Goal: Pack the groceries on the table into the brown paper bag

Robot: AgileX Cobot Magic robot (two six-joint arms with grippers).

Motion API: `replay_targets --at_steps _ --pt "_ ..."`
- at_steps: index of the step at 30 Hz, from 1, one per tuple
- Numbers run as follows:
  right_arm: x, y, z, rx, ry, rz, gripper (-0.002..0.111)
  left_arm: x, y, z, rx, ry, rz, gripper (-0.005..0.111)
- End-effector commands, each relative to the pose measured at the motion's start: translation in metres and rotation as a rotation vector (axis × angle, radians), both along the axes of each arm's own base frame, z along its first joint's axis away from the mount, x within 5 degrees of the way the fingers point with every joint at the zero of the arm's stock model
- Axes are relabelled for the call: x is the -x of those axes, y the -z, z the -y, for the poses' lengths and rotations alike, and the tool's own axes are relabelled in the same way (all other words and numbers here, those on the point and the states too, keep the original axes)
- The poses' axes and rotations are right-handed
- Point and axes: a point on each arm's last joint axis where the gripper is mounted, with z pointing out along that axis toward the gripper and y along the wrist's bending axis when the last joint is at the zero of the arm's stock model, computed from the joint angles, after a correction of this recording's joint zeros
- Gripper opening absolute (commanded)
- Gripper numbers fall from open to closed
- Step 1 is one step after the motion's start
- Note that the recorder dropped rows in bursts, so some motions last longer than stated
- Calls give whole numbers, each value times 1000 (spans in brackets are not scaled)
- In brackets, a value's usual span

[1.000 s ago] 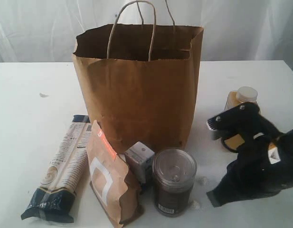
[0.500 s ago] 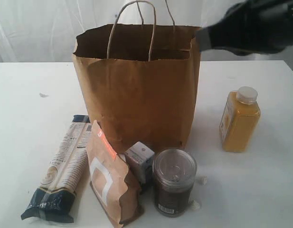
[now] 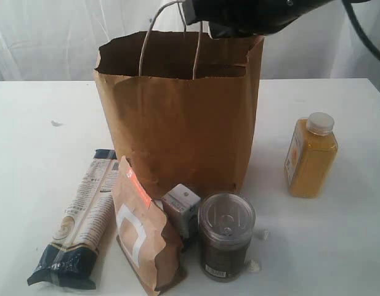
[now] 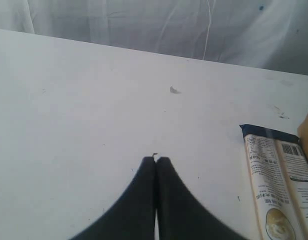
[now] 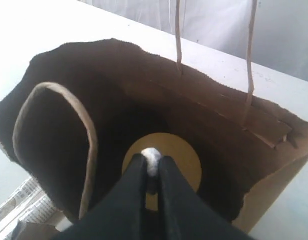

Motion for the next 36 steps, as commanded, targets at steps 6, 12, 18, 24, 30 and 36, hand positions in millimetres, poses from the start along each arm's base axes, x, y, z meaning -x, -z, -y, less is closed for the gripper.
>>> replay_targets --at_steps 6,12,18,24,30,36 --pt "-12 5 -5 8 9 -40 41 0 1 0 6 7 4 0" --pt "-1 -11 2 -8 4 4 47 0 1 0 6 7 4 0" --pt "18 -33 24 57 47 77 47 0 1 0 6 7 4 0" --pt "42 -48 52 180 110 92 47 0 1 0 6 7 4 0" --pt "73 -61 77 221 144 129 47 0 1 0 6 7 4 0" --pt "112 -50 103 249 141 109 47 0 1 0 6 7 4 0"
